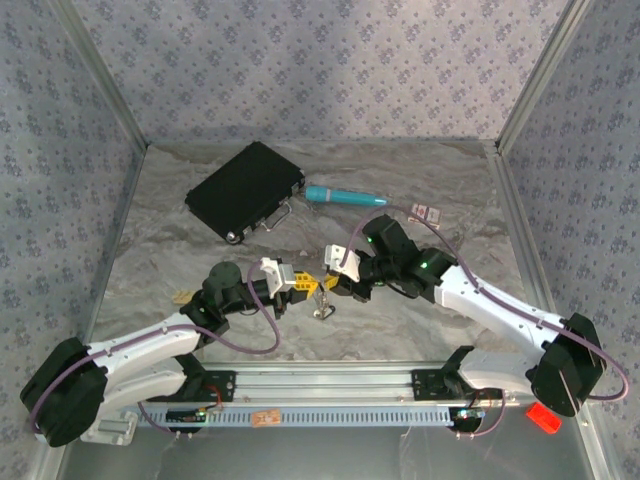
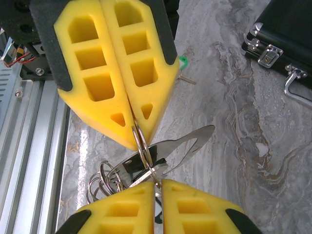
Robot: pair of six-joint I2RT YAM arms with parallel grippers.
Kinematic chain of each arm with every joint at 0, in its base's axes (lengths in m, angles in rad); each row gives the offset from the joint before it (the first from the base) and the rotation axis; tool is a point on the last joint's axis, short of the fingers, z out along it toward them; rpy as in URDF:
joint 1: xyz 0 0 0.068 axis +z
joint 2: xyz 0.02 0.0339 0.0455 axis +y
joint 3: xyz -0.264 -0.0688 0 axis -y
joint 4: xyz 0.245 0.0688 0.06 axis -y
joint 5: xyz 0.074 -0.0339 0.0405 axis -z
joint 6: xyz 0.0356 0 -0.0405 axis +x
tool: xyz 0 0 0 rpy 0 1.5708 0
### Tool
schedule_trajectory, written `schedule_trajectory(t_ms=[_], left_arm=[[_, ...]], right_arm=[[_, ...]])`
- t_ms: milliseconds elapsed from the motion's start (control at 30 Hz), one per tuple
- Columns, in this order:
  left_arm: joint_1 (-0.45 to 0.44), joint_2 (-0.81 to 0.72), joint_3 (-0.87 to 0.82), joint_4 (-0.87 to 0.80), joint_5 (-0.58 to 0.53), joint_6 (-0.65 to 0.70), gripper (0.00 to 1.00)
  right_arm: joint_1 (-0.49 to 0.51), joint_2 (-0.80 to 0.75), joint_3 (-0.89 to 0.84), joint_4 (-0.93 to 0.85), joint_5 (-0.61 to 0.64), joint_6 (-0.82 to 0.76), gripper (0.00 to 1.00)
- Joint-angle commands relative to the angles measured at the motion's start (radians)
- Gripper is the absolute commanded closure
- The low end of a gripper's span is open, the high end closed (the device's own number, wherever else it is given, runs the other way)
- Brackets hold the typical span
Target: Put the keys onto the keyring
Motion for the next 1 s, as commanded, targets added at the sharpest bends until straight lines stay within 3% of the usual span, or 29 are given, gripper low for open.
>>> schedule_trajectory(t_ms=[0, 167, 667, 800, 967], left_arm=[[-0.005, 0.000, 0.004, 0.041, 0.036, 0.005, 1.00], [-0.005, -0.003, 0.003, 0.041, 0.038, 0.005, 1.00], [-0.005, 0.000, 0.015, 0.043, 0.052, 0.011, 1.00], [-0.004, 0.004, 0.013, 0.042, 0.053, 0.012, 1.00], [-0.004, 0.006, 0.009, 0.050, 0.053, 0.008, 1.00]], right_arm=[[0.005, 0.006, 0.036, -0.009, -0.034, -0.002, 0.91], [0.001, 0.010, 0.029, -0.009, -0.047, -0.001, 1.00], [0.004, 0.030, 0.031, -0.036, -0.047, -0.001, 1.00], [-0.004, -0.021, -0.004, 0.002, -0.026, 0.012, 0.77], [-0.011, -0.049, -0.016, 0.036, -0.082, 0.035, 0.70]])
